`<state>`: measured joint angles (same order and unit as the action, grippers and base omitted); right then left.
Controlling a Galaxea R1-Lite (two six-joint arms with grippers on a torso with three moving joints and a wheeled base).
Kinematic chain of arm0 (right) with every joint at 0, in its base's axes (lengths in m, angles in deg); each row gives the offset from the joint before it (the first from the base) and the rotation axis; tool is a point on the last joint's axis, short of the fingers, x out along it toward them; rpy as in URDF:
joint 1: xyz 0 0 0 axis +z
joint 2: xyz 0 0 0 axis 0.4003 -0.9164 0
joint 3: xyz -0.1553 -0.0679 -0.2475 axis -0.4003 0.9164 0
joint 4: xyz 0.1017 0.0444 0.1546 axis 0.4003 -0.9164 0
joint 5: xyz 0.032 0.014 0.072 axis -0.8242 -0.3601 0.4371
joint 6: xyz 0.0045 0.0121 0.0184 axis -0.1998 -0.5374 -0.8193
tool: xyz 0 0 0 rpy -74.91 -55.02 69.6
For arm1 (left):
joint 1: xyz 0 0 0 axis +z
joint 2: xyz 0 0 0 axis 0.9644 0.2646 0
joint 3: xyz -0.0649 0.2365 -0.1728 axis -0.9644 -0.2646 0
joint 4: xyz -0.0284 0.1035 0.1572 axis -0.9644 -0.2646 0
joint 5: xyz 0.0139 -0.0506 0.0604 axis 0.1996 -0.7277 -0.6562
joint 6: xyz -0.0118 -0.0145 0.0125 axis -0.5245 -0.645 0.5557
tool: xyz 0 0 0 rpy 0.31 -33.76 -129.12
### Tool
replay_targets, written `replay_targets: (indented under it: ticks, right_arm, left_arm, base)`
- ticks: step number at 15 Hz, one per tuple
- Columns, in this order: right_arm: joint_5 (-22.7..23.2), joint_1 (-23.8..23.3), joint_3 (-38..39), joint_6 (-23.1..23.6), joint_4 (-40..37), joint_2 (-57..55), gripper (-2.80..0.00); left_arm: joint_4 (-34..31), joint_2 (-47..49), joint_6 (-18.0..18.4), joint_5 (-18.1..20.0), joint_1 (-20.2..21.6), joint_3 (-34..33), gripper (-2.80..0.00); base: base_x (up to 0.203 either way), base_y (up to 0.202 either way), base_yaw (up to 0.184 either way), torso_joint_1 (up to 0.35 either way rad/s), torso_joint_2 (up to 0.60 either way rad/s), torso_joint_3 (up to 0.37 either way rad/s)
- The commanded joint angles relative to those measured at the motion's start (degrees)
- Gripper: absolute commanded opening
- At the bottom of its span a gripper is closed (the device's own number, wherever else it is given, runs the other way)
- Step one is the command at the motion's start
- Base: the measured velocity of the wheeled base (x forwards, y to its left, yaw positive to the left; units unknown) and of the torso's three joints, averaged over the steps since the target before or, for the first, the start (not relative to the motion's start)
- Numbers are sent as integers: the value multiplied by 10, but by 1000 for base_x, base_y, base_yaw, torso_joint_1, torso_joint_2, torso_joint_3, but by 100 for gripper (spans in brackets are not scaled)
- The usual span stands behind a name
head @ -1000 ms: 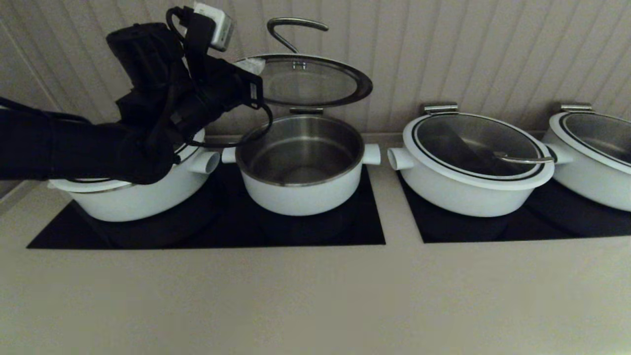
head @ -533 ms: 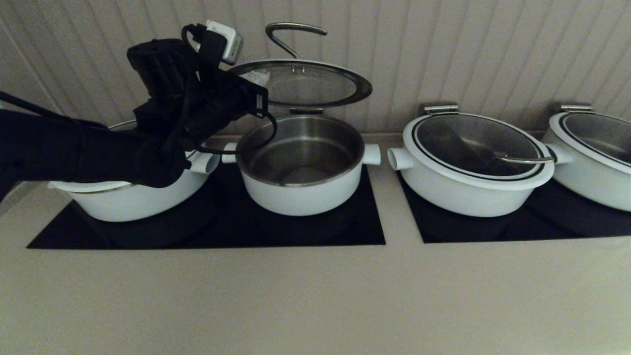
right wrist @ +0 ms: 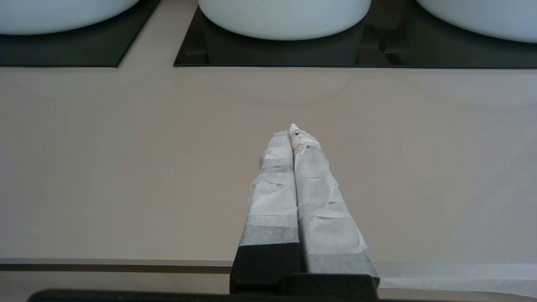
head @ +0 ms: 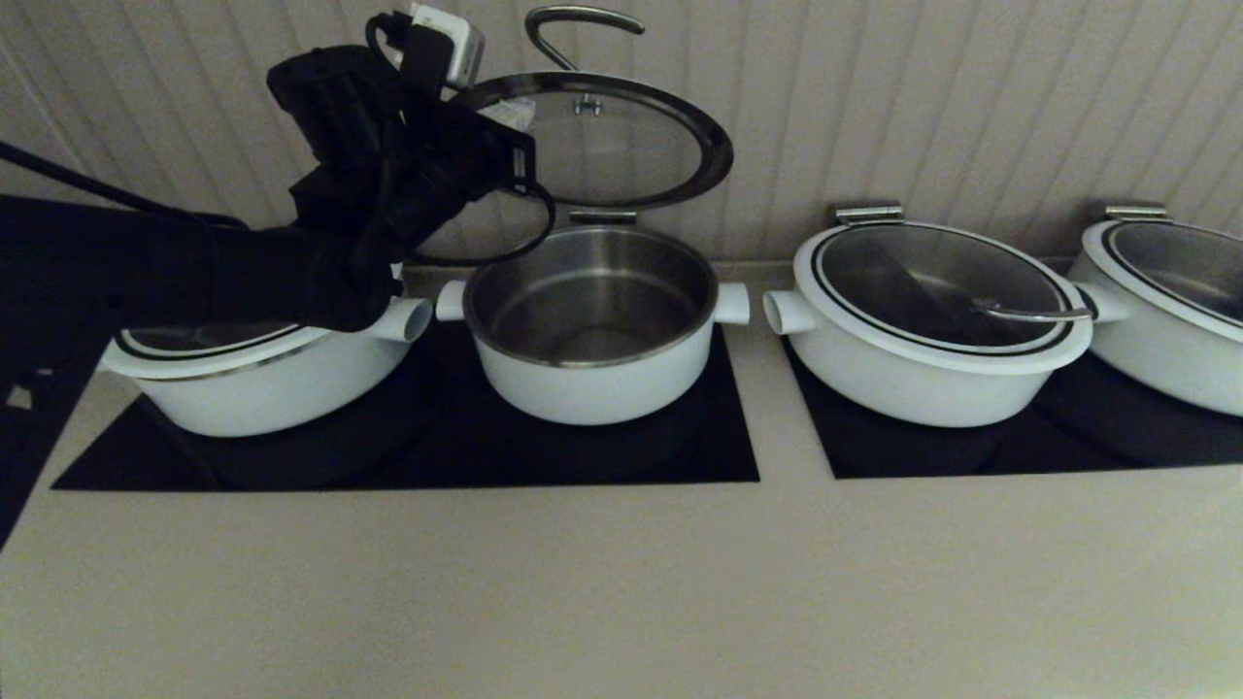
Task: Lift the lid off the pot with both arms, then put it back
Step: Open the pot lid completely
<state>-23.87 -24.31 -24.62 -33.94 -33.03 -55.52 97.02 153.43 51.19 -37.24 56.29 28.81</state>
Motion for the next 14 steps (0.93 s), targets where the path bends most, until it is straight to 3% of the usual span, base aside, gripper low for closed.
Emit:
replay_targets:
  ticks: [1,5,11,14]
  right_arm:
    - [0,0,0,0,0,-1,-280]
    - [0,0,0,0,0,-1,-280]
    - [0,0,0,0,0,-1,-280]
    - [0,0,0,0,0,-1,-280]
  left_arm:
    - [6,21,1,0,7,27,-280]
    - [6,34,7,0,14,53,-280]
    - [5,70,10,0,16,143,-280]
    - [5,70,10,0,17,145,-280]
  base:
    - [0,0,0,0,0,0]
    - [0,0,0,0,0,0]
    - [0,0,0,0,0,0]
    - [0,0,0,0,0,0]
